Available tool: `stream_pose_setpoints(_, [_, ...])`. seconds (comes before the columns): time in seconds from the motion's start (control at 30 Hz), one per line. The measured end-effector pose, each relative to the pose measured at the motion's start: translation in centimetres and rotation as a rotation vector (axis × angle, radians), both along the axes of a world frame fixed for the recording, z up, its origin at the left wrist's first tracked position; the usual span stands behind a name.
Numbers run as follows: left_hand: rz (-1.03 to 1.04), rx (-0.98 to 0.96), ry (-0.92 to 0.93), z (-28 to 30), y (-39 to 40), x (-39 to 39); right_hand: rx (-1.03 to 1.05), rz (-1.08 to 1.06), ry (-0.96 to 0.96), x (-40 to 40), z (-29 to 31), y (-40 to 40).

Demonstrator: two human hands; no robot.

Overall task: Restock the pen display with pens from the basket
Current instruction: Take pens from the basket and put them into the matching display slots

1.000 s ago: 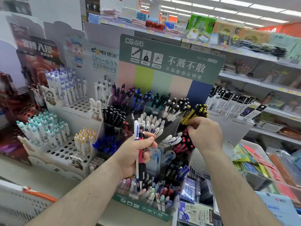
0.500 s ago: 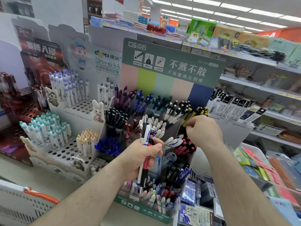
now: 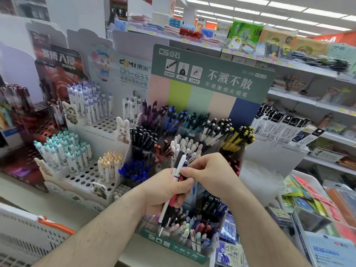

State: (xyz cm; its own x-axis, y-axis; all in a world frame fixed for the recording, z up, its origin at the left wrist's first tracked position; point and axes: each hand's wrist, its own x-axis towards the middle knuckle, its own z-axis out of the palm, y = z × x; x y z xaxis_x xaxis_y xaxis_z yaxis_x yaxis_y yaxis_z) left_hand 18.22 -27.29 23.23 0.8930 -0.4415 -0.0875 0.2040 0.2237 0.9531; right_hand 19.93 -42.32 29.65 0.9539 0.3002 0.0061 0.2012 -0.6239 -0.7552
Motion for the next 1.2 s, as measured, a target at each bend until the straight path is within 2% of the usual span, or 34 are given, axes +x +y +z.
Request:
stream_pose_setpoints(0.13, [-0.011, -0.038, 0.005, -0.2, 0.3, -0.2, 0.068, -0.031, 0.081, -0.1, -0.4, 0.0])
stream_pose_setpoints(0.3, [0.162, -0.165, 0.212, 0.4, 0.3, -0.5, 0.469, -0.208, 0.187, 0.3, -0.5, -0.5])
stream_pose_setpoints(0.43, [0.244, -0.127, 0.245, 0.0, 1.4, -0.5, 0.753, -0.429, 0.144, 0.8, -0.2, -1.3])
stream_pose_setpoints(0.57, [0.321, -0.304, 0.218, 0.1, 2.2, -0.5, 0.783, -0.555, 0.091, 1.1, -0.4, -1.5])
stream_pose_setpoints(0.7, [0.318, -0.519, 0.171, -0.1, 2.6, -0.3, 0.789, -0.535, 0.123, 1.1, -1.0, -0.7])
stream_pose_setpoints(0.8, [0.256, -0.714, 0.171, -0.2, 3.0, -0.1, 0.913, -0.506, 0.206, 0.9, -1.5, 0.3])
stream_pose_setpoints(0.9, [0.216, -0.788, 0.181, 0.0, 3.0, -0.3, 1.042, -0.506, 0.211, 0.8, -1.6, 0.9])
stream_pose_setpoints(1.0, [0.286, -0.657, 0.208, 0.6, 2.6, -0.1, 1.036, -0.529, 0.052, 1.1, -1.1, 0.3])
stream_pose_setpoints(1.1, [0.314, -0.459, 0.199, 0.9, 1.8, 0.1, 0.981, -0.627, -0.297, 1.6, 0.4, -2.0])
stream_pose_setpoints(1.2, [0.292, -0.387, 0.191, 0.5, 1.1, 0.5, 0.77, -0.707, -0.638, 2.5, 1.5, -5.0])
